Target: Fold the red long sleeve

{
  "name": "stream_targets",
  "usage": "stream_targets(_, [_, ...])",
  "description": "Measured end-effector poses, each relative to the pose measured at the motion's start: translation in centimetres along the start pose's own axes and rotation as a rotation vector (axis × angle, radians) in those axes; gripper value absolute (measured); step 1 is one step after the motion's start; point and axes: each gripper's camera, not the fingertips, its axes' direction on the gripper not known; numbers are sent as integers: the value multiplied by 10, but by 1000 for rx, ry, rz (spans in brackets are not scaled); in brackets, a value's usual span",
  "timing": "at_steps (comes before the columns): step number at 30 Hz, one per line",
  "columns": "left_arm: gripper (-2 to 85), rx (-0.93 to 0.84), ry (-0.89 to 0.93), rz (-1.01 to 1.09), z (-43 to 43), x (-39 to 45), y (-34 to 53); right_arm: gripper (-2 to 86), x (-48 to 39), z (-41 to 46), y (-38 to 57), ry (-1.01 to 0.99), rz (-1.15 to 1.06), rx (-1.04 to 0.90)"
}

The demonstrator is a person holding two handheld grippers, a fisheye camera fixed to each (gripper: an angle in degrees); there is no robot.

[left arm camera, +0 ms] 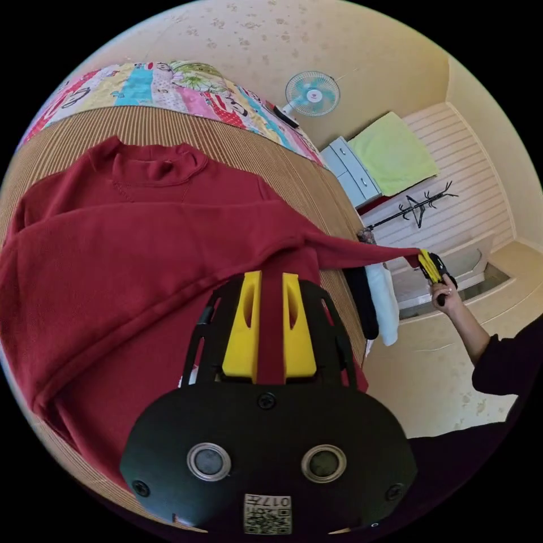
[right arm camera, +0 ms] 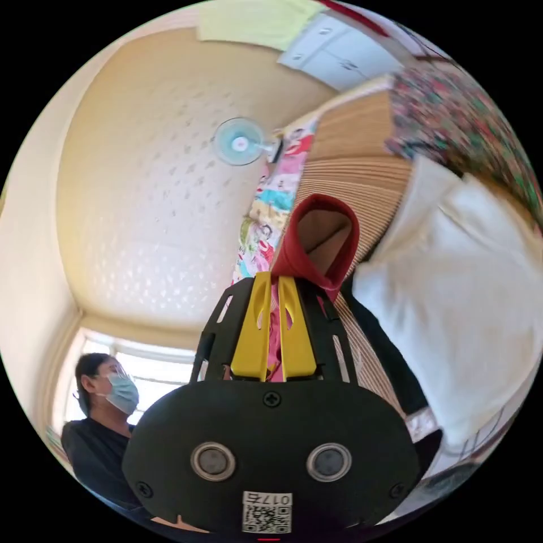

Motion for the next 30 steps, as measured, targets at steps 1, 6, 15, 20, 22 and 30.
stream_targets(1, [66,27,0,-14,-12,-1,13,22,-44,23,-16,16,-141,-33])
stream_targets(6, [67,95,-40,-90,-63,-7,62,24,-224,168,11,-115,-645,-234])
stream_targets(15, [87,514,-183,-469,-190,-64,149,26,-239,492,293,-407,-545,-1045])
stream_targets(20, [98,500,-223,-472,-207,-81,135,26,-189,474,271,-95,-515,-980])
stream_targets(22, [100,463,-210,-433,-198,-85,109,27,-181,467,247,23,-517,-933])
stream_targets(30, [60,303,-511,-473,-147,-94,55,41,-184,508,177,467,-582,-636])
